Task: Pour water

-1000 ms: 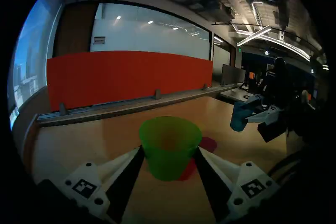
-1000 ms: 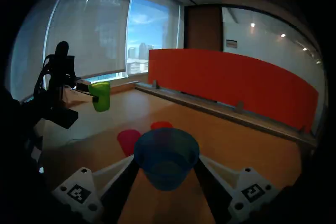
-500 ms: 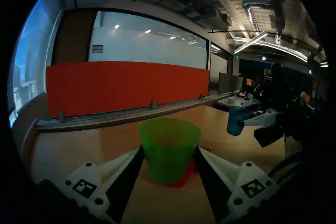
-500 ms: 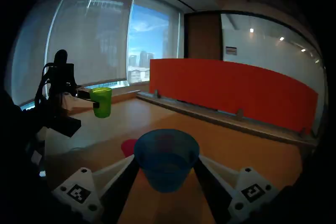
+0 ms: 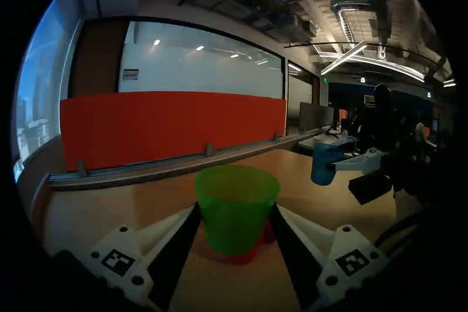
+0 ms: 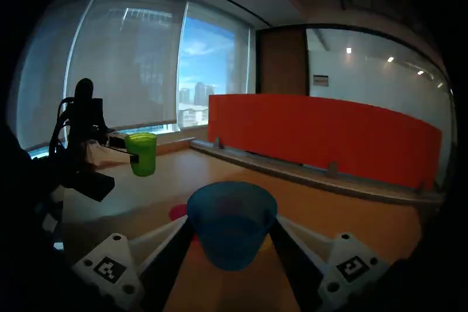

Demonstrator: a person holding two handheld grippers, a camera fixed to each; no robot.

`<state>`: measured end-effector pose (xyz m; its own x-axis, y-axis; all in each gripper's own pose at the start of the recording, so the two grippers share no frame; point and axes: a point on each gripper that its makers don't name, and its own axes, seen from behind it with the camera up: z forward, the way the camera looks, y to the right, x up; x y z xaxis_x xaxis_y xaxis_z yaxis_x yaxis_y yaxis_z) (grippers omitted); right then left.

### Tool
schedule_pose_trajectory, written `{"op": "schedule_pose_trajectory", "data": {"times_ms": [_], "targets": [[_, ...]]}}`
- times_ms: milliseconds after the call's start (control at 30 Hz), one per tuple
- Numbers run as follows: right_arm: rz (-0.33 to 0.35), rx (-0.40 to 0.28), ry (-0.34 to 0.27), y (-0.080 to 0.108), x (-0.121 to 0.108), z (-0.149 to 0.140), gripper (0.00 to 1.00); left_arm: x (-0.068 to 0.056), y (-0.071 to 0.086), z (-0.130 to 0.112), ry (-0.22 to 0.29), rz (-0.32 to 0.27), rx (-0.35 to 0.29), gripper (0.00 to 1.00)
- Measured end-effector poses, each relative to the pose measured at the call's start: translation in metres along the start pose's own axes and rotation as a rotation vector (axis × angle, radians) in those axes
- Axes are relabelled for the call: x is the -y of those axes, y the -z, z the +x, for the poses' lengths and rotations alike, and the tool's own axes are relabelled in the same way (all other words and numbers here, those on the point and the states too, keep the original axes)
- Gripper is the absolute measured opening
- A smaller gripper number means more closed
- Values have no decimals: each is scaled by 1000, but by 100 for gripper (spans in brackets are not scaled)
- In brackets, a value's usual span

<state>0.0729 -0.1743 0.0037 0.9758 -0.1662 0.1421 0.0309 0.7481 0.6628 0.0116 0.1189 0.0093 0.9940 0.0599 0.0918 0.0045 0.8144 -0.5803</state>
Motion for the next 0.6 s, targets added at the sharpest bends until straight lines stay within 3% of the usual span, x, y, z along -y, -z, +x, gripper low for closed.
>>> {"op": "schedule_pose_trajectory", "data": {"times_ms": [600], "targets": [[-19, -75, 3, -6, -3, 14, 88, -10, -3, 4, -10, -22, -18, 82]]}}
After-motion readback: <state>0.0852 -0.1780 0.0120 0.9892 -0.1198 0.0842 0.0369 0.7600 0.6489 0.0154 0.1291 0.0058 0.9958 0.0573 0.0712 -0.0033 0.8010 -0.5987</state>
